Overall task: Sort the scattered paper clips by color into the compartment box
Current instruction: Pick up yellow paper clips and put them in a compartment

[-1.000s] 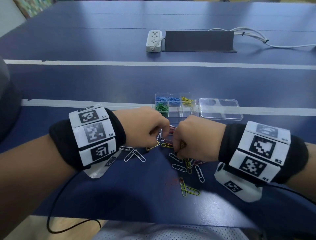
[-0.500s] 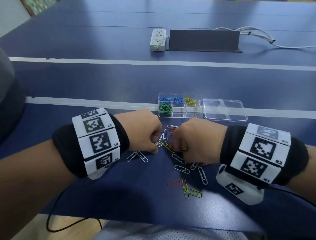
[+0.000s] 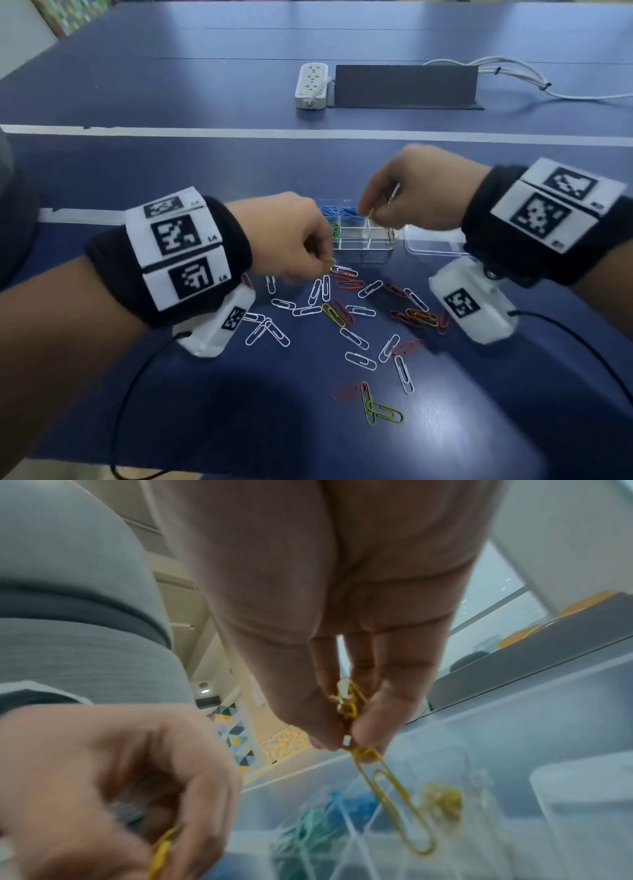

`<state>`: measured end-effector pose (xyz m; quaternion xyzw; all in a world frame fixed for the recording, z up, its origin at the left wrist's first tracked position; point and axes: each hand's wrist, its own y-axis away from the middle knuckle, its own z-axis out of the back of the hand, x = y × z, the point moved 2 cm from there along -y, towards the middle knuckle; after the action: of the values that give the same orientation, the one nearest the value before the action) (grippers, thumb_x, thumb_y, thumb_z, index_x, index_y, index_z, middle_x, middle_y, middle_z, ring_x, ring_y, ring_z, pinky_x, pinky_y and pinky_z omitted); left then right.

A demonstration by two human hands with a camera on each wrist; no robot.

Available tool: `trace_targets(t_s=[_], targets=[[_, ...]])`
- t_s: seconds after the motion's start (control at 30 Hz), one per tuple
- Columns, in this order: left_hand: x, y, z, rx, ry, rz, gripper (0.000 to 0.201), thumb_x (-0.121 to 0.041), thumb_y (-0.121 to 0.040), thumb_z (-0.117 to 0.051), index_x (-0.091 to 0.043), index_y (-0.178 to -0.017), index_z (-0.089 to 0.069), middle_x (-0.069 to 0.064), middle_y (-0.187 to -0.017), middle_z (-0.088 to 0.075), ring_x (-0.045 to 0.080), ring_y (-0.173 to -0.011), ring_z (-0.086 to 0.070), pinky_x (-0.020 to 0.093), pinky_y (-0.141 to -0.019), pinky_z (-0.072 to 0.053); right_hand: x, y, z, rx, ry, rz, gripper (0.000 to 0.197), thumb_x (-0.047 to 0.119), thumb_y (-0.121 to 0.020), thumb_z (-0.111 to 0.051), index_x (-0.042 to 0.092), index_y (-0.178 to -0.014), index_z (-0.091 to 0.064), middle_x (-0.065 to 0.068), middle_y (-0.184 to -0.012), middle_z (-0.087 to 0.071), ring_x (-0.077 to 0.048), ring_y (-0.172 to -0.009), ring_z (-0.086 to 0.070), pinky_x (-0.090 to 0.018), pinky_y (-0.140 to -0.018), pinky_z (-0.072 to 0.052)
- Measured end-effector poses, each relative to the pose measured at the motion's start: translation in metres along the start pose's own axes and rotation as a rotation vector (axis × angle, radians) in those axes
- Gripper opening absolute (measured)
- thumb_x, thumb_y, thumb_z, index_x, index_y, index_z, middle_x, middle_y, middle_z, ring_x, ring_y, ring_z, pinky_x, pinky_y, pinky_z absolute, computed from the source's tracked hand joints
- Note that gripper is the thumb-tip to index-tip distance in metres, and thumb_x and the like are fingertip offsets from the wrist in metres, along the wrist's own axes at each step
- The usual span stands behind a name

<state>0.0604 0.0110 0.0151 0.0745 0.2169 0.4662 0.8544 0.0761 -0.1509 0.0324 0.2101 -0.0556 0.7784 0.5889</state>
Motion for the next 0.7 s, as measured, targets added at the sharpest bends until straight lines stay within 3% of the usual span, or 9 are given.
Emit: trace_targets(t_s=[0.13, 0.2, 0.3, 0.4, 0.5, 0.6, 0.7], targets=[[-0.003, -0.02, 0.02, -0.072, 0.1, -0.009, 0.017, -0.014, -0.074, -0.06, -0.026, -0.079, -0.07, -0.009, -0.055, -0.066, -0.005, -0.047, -0.055, 0.009, -0.057, -0.045, -0.01, -0.024, 0.005, -0.118, 0.003, -0.023, 0.024, 0.012, -0.078, -0.059, 0.026, -0.089, -0.074, 0.015, -0.058, -0.054, -0.002, -0.057, -0.05, -0.01, -0.053, -0.034], [-0.001, -0.03, 0.026, -0.087, 0.215, -0.002, 0.022, -0.006, -0.075, -0.057, -0.023, -0.083, -0.069, -0.005, -0.062, -0.068, -0.001, -0.051, -0.061, 0.016, -0.066, -0.053, -0.012, -0.03, 0.004, -0.13, 0.023, -0.024, 0.025, 0.012, -0.079, -0.058, 0.025, -0.093, -0.074, 0.012, -0.064, -0.057, -0.012, -0.064, -0.052, -0.014, -0.054, -0.035], [0.003, -0.044, 0.032, -0.124, 0.314, 0.011, 0.026, 0.002, -0.075, -0.053, -0.016, -0.088, -0.065, 0.0, -0.068, -0.068, 0.018, -0.062, -0.069, 0.033, -0.076, -0.059, -0.015, -0.035, 0.002, -0.122, 0.033, -0.017, 0.026, 0.011, -0.08, -0.057, 0.023, -0.095, -0.074, 0.005, -0.075, -0.061, -0.014, -0.073, -0.052, -0.012, -0.054, -0.035], [0.004, -0.057, 0.037, -0.181, 0.277, 0.001, 0.023, 0.002, -0.074, -0.055, -0.016, -0.085, -0.064, 0.006, -0.075, -0.073, 0.018, -0.064, -0.069, 0.037, -0.076, -0.059, -0.017, -0.035, -0.002, -0.085, 0.054, -0.011, 0.029, 0.011, -0.079, -0.056, 0.026, -0.096, -0.073, 0.003, -0.078, -0.061, -0.017, -0.074, -0.053, -0.018, -0.062, -0.04], [0.002, -0.068, 0.037, -0.188, 0.217, -0.001, 0.022, 0.0, -0.074, -0.054, -0.019, -0.082, -0.064, 0.003, -0.072, -0.073, 0.008, -0.055, -0.064, 0.031, -0.075, -0.058, -0.019, -0.033, -0.004, -0.062, 0.058, -0.023, 0.03, 0.012, -0.079, -0.055, 0.029, -0.098, -0.072, -0.001, -0.082, -0.064, -0.02, -0.076, -0.055, -0.023, -0.071, -0.042], [-0.005, -0.077, 0.038, -0.217, 0.19, -0.01, 0.018, -0.003, -0.078, -0.056, -0.017, -0.083, -0.067, -0.006, -0.064, -0.067, 0.008, -0.057, -0.067, 0.025, -0.069, -0.058, -0.024, -0.031, -0.001, -0.084, 0.035, -0.054, 0.034, 0.01, -0.082, -0.05, 0.029, -0.099, -0.072, -0.003, -0.084, -0.067, -0.023, -0.08, -0.058, -0.023, -0.072, -0.043], [-0.014, -0.084, 0.039, -0.259, 0.114, -0.053, 0.016, -0.007, -0.079, -0.059, -0.016, -0.084, -0.07, -0.013, -0.056, -0.058, -0.006, -0.046, -0.057, 0.006, -0.054, -0.044, -0.034, -0.023, 0.002, -0.106, 0.006, -0.07, 0.036, 0.009, -0.084, -0.046, 0.027, -0.104, -0.07, -0.006, -0.101, -0.071, -0.024, -0.093, -0.063, -0.028, -0.084, -0.05]])
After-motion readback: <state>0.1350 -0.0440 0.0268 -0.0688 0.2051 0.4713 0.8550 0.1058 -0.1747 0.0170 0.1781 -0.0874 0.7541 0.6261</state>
